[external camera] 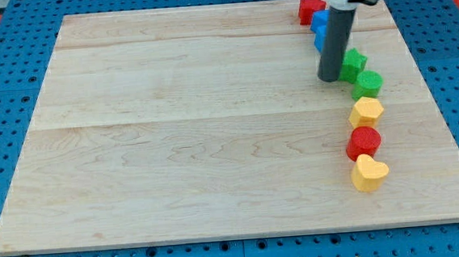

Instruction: Adjust green blocks yellow hexagon and the red circle to form a vertical line

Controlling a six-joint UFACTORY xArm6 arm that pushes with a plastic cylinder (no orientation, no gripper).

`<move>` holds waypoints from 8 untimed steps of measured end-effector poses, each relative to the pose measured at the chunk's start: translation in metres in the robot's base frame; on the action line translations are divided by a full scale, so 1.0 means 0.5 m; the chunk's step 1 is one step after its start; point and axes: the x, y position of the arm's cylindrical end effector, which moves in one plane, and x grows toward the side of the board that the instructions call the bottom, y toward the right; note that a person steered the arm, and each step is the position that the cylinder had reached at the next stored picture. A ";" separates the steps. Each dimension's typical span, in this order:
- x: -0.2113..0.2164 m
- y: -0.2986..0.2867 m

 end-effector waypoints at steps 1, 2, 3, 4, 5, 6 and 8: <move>0.000 0.011; -0.016 0.011; -0.052 -0.020; -0.058 -0.023; -0.058 -0.023; -0.058 -0.023; -0.087 -0.062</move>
